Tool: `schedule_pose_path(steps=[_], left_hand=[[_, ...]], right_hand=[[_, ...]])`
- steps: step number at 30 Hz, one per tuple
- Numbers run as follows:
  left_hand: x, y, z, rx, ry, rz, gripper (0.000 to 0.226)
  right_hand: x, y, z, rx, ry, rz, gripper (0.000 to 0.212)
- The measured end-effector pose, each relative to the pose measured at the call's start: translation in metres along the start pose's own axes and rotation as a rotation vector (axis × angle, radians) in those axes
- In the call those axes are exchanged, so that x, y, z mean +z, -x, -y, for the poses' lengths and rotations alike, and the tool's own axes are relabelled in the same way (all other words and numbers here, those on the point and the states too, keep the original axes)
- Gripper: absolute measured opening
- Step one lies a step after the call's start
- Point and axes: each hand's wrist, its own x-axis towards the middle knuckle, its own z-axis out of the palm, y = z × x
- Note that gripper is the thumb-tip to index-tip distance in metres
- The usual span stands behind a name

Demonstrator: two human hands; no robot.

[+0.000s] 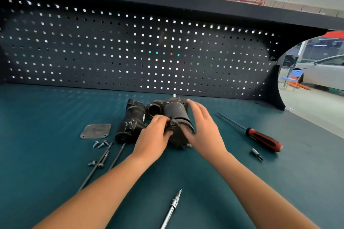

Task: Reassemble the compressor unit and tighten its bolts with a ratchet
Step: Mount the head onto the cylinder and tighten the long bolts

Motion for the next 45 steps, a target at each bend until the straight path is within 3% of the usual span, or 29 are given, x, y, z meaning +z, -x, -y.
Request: schedule_pose_path(steps=[2,6,12,16,20,24,28,31,33,38,41,45], left_hand=[[0.004,-0.001,0.002,-0.002,-0.005,-0.028,0.032],[0.007,-0.003,0.003,-0.029,0.055,-0.052,0.028],[0.003,-0.002,0.007,-0.259,0.507,0.007,0.031],[-0.001,0.000,0.003,-0.280,0.670,0.025,0.029],[-0.006,0.003,-0.008,-0.150,0.714,0.094,0.031],[-0.008,0.004,-0.013,-0.092,0.719,0.130,0.034],[-0.010,0.006,-0.011,-0.075,0.689,0.123,0.034],[-0.010,0.006,-0.006,-0.088,0.639,0.134,0.033],[-0.011,0.005,-0.001,-0.121,0.514,0.113,0.029],[-0.011,0.003,0.010,-0.176,0.137,0.197,0.028],[-0.011,0.003,0.011,-0.226,0.019,0.301,0.032],[-0.009,0.002,0.015,-0.269,-0.089,0.344,0.043]], right_hand=[[0.007,0.013,-0.013,0.167,-0.038,0.002,0.064],[0.019,0.030,-0.031,0.313,-0.010,0.107,0.053],[0.022,0.028,-0.037,0.587,-0.351,0.008,0.055],[0.021,0.029,-0.037,0.600,-0.358,-0.041,0.033],[0.018,0.033,-0.027,0.580,-0.351,-0.035,0.068],[0.016,0.033,-0.023,0.521,-0.120,-0.087,0.067],[0.012,0.029,-0.019,0.332,0.118,-0.069,0.078],[0.008,0.029,-0.017,0.160,0.185,-0.077,0.054],[0.008,0.031,-0.020,0.139,0.104,-0.138,0.038],[0.012,0.030,-0.025,0.432,-0.264,-0.226,0.010],[0.017,0.029,-0.026,0.612,-0.484,-0.176,0.011],[0.021,0.026,-0.023,0.685,-0.604,-0.156,0.015]])
